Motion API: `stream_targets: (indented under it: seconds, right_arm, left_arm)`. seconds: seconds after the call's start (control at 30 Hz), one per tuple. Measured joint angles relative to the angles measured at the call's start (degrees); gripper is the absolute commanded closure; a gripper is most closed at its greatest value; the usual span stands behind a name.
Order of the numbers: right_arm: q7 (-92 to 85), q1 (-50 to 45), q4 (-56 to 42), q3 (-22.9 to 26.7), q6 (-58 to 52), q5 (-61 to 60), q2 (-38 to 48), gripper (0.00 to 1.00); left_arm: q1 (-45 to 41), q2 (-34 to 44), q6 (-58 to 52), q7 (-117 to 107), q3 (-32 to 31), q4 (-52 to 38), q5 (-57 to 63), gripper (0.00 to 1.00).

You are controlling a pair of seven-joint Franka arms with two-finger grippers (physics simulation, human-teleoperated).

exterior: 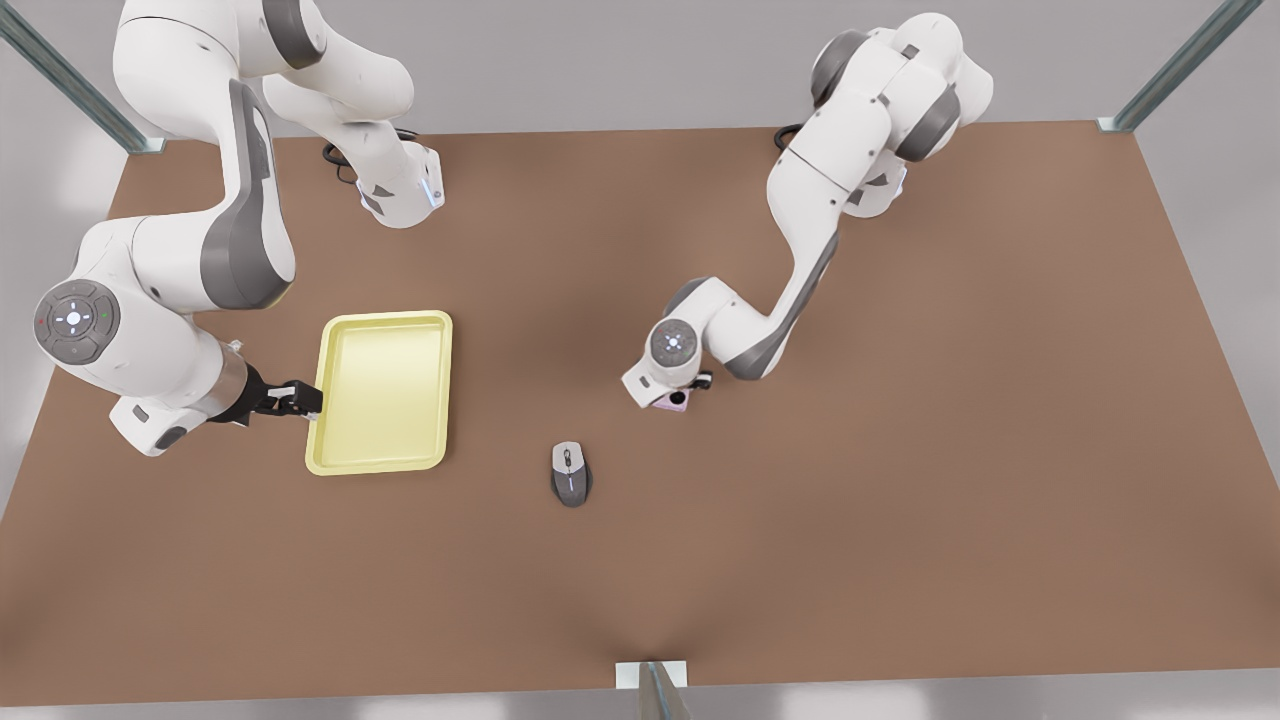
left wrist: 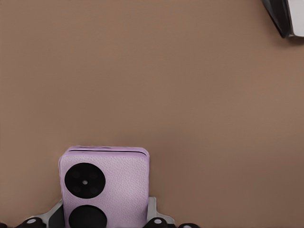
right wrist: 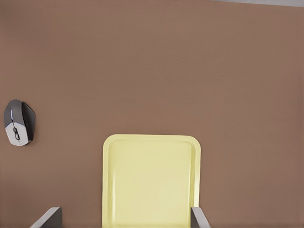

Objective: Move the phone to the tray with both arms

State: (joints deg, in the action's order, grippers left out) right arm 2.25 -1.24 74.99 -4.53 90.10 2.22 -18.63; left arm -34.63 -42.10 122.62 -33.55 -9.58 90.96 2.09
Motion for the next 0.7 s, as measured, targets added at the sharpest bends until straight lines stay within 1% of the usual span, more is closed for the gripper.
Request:
stream_targets:
  seconds: [0.1,0.27,0.33,0.43,0.6,0.67,0.7]
  right_arm:
    - [-0.01,-0.07,0.01,0.01,0.0,0.0,0.01,0.0]
    - [-0.01,-0.02,0.01,0.02,0.0,-0.01,0.01,0.0]
    - [-0.02,-0.02,0.01,0.04,0.0,0.0,0.01,0.0]
    - [-0.02,-0.09,0.01,0.04,0.0,0.01,0.01,0.0]
    - [0.01,-0.08,0.01,0.02,0.0,0.02,0.01,0.0]
    - [0.05,-0.17,0.06,0.01,-0.01,0.02,0.01,0.0]
    - [0.07,-0.11,0.08,0.0,-0.02,0.02,0.01,0.0]
  left_arm:
    - [-0.78,0.83,2.31,-5.17,-0.03,1.57,-0.43,0.28]
    - [-6.06,-0.26,4.45,-13.03,0.02,1.33,-1.99,0.28]
    - [-6.82,-0.39,4.8,-15.51,0.02,2.65,-2.02,0.27]
    - [-5.4,0.65,5.25,-17.9,-0.03,6.16,-1.8,0.27]
    - [-2.14,1.49,5.55,-20.06,-0.38,8.35,-0.79,0.27]
    - [-1.28,1.66,5.46,-20.13,-0.62,8.69,-0.51,0.27]
    - [-1.02,1.81,5.41,-20.08,-0.66,8.87,-0.44,0.25]
